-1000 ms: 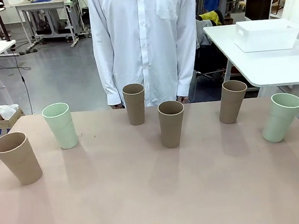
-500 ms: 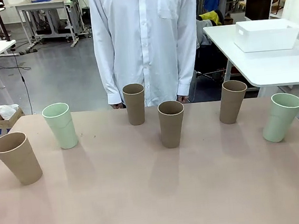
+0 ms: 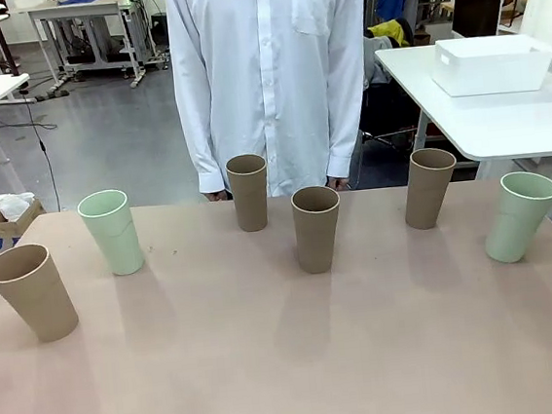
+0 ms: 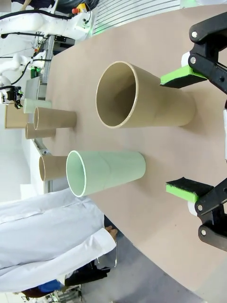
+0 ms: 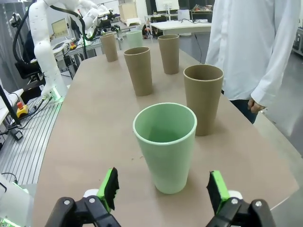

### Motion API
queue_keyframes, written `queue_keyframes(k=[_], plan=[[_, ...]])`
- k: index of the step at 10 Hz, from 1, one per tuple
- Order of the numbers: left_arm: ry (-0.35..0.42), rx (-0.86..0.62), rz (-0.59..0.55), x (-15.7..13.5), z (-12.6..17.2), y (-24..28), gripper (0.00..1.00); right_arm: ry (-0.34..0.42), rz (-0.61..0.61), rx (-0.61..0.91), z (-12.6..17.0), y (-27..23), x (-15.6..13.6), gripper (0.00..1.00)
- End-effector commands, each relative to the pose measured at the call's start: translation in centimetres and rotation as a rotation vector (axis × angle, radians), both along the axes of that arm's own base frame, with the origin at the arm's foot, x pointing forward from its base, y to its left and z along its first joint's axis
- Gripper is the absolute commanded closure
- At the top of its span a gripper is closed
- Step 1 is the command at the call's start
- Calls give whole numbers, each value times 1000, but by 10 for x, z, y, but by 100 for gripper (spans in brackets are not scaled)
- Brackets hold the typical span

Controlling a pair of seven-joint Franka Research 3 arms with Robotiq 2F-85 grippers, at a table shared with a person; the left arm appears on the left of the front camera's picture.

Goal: Stack the cups and store them in the basket.
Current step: Pick up two Reusable plastic cups , one in each hand.

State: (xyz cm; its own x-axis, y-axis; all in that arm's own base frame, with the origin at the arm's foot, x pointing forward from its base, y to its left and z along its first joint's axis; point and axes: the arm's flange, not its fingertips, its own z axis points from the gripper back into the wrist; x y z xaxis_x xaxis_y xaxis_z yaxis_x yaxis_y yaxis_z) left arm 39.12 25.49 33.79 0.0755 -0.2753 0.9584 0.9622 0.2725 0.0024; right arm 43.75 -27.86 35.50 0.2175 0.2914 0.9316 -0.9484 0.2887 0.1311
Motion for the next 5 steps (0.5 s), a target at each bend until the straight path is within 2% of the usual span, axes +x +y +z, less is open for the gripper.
queue_keyframes(k=[1,2,4,5], plan=[[5,-2,-1,0,-2,0,0,4,3,4,-2,3,0,0],[30,-30,-50,5,-18,3,0,-33,44,52,-18,2,3,0],[-13,-69,-123,6,-41,3,0,-101,83,124,-37,15,0,0],[-31,-66,-132,7,-52,2,0,-111,90,150,-48,23,0,0]])
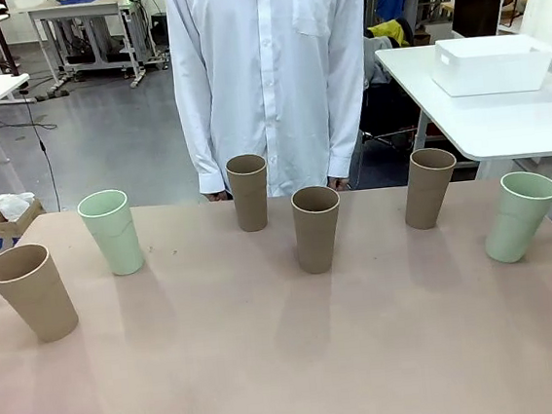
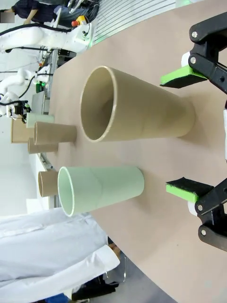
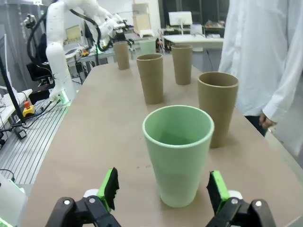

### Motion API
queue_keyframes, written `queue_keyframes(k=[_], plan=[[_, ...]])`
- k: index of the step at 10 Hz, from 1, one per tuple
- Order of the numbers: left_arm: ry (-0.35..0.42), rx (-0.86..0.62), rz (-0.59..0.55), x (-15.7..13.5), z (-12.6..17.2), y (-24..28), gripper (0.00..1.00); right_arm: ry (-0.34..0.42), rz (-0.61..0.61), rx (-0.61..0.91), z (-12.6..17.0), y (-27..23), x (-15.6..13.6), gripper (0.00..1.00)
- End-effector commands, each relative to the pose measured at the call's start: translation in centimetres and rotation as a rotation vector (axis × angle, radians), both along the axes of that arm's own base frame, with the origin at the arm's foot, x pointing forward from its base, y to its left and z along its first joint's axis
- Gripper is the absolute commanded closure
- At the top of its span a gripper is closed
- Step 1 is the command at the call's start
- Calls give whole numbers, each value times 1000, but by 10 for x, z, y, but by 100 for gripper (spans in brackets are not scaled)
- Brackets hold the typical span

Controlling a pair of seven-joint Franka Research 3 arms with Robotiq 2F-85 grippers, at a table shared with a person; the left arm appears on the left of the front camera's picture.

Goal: Stack the cups and store them in the basket.
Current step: Pick up two Reusable plastic cups , one in each hand.

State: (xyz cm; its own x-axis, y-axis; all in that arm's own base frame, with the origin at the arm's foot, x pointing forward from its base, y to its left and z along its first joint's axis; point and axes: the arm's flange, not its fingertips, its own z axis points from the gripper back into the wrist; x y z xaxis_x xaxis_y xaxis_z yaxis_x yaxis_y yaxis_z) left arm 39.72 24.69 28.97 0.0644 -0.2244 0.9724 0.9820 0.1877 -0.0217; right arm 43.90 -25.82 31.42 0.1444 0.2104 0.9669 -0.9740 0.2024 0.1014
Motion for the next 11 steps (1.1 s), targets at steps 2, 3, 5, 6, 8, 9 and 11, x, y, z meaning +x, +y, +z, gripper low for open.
queue_keyframes(k=[2,3,5,6,8,9,11], plan=[[-50,-20,-81,0,-26,9,0,-50,11,111,-32,17,1,0],[-65,-37,-91,0,-35,5,0,-44,-4,126,-42,23,4,0],[-69,-68,-111,0,-49,-5,0,-55,-17,144,-55,28,7,0],[-55,-80,-115,0,-56,-10,0,-50,-25,148,-60,31,8,0],[-45,-72,-110,5,-62,-16,0,-31,-44,151,-66,32,18,0],[-13,-82,-118,2,-54,-15,0,-7,-21,140,-63,29,8,0],[-16,-76,-98,25,-34,-22,0,-7,-21,140,-63,29,8,0]])
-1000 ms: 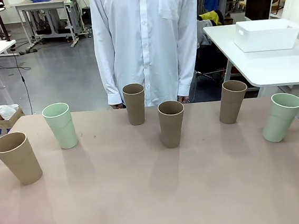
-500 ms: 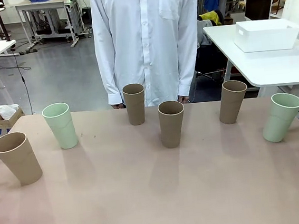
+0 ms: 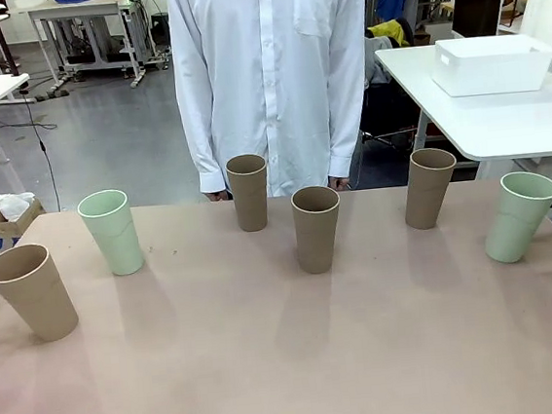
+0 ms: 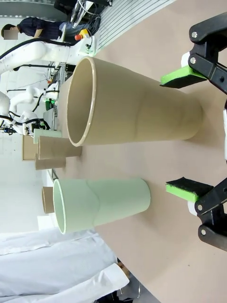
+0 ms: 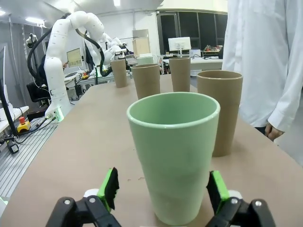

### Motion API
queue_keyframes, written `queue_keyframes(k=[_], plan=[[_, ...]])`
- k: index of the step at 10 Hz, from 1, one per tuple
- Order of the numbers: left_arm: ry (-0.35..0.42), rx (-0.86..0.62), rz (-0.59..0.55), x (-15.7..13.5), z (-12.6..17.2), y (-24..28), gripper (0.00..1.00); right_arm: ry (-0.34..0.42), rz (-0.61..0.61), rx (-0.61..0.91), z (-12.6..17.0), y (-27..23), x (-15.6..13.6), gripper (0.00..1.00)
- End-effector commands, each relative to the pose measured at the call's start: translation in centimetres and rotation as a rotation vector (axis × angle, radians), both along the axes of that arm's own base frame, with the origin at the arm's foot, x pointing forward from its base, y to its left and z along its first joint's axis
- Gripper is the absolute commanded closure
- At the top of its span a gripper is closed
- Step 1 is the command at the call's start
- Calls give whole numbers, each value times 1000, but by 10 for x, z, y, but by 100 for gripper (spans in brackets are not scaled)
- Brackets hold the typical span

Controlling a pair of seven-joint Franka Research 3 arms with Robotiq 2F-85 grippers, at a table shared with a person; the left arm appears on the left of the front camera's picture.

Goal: Stack the cups and store them in the basket.
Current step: Pick up two Reusable plastic cups , one in each hand.

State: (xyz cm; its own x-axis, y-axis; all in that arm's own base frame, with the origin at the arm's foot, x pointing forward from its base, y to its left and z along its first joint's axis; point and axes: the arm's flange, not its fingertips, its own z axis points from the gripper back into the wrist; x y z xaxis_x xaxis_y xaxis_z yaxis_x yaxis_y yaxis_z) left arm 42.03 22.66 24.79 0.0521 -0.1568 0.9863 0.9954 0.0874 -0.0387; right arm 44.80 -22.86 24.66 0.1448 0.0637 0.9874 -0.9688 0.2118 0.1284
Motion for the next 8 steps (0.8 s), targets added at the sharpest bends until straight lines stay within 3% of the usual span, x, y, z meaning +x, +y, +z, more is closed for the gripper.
queue_keyframes(k=[1,8], plan=[[0,-7,2,-3,-2,0,0,0,0,0,0,0,0,0],[-1,-62,-82,-3,-20,-20,0,18,34,12,-10,22,13,0]])
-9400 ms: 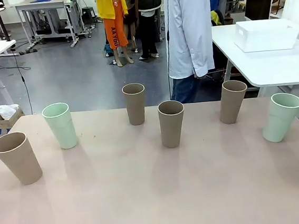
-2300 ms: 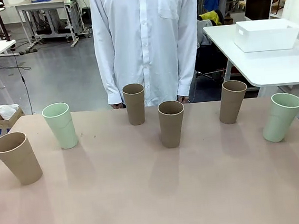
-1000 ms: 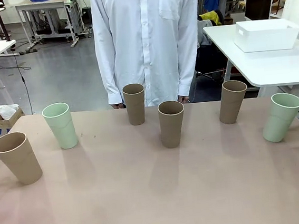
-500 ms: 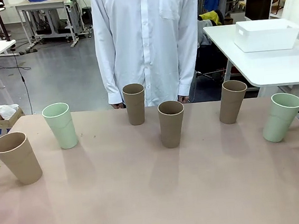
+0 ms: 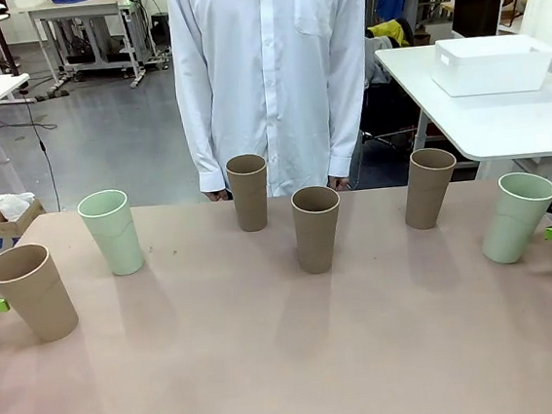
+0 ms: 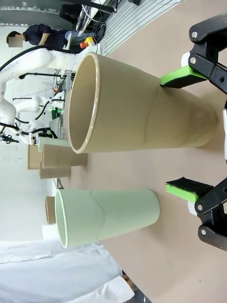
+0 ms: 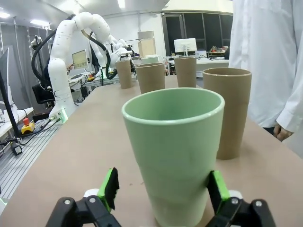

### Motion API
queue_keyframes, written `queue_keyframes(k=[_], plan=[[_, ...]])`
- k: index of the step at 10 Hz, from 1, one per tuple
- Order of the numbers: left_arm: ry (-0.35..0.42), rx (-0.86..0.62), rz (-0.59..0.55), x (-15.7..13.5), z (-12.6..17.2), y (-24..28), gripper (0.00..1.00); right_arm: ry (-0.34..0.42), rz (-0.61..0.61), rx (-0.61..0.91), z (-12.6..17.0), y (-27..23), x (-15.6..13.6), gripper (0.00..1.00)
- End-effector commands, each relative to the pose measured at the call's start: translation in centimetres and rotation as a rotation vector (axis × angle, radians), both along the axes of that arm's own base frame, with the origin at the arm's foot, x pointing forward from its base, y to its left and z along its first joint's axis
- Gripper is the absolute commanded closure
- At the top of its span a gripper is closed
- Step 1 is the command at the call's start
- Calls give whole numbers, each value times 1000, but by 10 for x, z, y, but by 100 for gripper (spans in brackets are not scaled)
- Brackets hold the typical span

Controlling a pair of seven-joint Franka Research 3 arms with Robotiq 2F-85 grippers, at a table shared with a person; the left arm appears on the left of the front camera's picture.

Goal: Stack the cups and store them in the basket.
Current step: Pick up two Reusable plastic cups , one in each hand.

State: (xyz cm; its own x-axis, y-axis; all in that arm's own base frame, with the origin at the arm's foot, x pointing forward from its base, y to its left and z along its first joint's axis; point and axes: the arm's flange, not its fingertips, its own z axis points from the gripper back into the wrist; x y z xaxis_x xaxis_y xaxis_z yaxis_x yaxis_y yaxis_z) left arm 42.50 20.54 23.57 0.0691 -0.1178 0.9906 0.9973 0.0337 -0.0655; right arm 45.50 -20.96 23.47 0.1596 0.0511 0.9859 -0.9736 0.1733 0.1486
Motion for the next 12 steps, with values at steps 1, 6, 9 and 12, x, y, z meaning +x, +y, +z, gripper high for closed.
queue_keyframes(k=[1,6,9,12], plan=[[-22,-17,-48,-8,-11,-4,0,-3,4,-2,1,6,7,0],[-30,-38,-53,-7,-19,-11,0,-16,-29,2,-9,17,18,0],[-27,-56,-74,-5,-23,-18,0,-5,-34,6,-14,18,23,0],[-11,-63,-126,-8,-21,-25,0,1,-27,7,-13,20,22,0]])
